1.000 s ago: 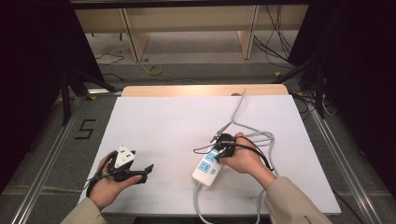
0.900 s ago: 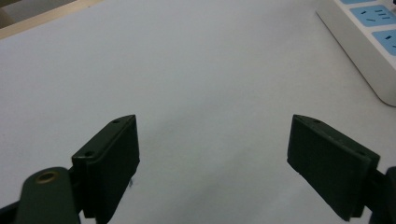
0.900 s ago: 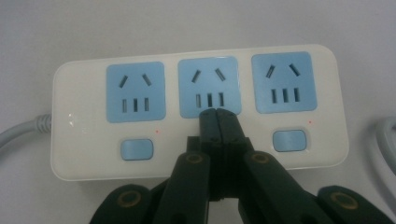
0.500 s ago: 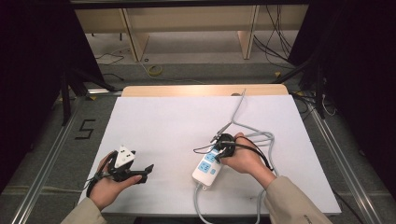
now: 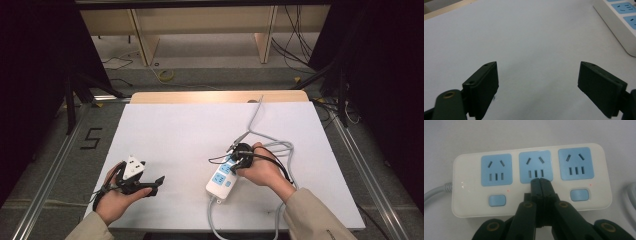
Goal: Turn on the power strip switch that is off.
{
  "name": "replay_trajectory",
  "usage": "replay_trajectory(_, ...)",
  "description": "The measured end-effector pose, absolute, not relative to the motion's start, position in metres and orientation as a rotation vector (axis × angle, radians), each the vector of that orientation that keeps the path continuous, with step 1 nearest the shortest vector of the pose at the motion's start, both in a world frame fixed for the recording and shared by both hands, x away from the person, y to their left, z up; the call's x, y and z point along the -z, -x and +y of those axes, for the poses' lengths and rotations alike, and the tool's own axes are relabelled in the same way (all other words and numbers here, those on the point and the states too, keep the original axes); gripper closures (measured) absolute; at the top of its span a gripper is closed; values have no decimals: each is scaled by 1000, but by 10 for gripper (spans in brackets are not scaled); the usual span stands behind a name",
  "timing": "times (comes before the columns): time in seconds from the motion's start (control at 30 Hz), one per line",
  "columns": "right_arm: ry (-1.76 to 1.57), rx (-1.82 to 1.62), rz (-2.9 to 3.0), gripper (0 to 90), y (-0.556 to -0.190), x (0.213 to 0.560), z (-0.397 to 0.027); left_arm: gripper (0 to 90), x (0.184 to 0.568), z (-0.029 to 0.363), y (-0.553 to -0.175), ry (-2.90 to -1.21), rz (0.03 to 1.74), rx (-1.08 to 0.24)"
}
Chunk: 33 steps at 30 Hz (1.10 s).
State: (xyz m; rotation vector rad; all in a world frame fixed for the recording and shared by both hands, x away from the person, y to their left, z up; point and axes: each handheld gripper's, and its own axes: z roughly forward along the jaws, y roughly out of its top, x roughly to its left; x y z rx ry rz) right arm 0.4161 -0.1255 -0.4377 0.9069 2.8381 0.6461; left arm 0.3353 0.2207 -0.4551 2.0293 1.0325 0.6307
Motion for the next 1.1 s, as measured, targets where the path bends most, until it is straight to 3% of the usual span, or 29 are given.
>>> replay_trajectory(0.73,-921,-734,2773,899,-414,430,-134,165,455,221,-335,-2028,1035,-627)
replay_trajectory(1.1,-952,-833,2712,817,-412,426,-150,165,456,221,-335,-2024,1042,-625)
